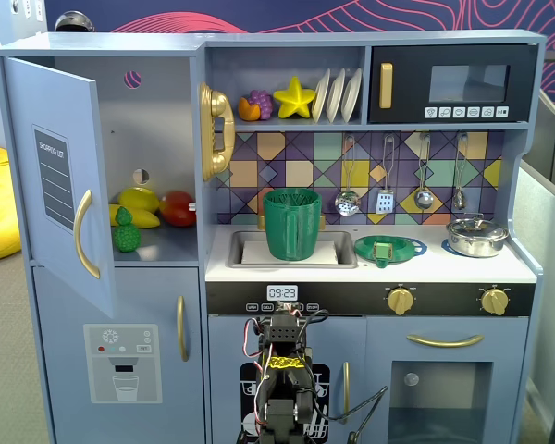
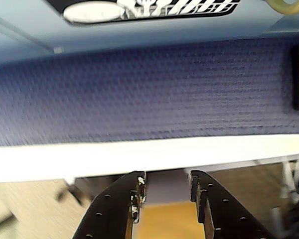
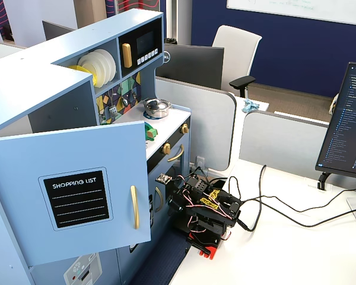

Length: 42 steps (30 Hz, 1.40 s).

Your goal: Pick up the green pineapple from the left cabinet and place it in the green recipient

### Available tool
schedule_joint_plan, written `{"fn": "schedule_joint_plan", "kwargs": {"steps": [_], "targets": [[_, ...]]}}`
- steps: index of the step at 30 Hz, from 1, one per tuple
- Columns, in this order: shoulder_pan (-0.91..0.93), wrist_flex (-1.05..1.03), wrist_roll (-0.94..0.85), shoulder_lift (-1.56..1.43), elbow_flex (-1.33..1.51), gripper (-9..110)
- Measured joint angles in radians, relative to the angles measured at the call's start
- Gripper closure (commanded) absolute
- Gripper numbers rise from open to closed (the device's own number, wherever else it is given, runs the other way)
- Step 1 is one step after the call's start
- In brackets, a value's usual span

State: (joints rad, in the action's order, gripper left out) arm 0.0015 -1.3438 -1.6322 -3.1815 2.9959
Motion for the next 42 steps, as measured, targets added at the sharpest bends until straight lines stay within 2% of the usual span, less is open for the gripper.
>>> {"fn": "schedule_joint_plan", "kwargs": {"steps": [5, 12, 14, 20, 24, 32, 42], "targets": [[-0.161, 0.172, -0.057, 0.046, 0.005, 101], [-0.456, 0.669, -0.026, 0.087, 0.0, 101], [-0.54, 0.785, -0.023, 0.087, -0.028, 97], [-0.735, 0.905, -0.043, 0.123, -0.173, 95], [-0.764, 1.014, -0.083, 0.244, -0.287, 87], [-0.753, 1.224, -0.054, 0.555, -0.491, 79], [-0.73, 1.422, -0.04, 0.847, -0.649, 76]]}}
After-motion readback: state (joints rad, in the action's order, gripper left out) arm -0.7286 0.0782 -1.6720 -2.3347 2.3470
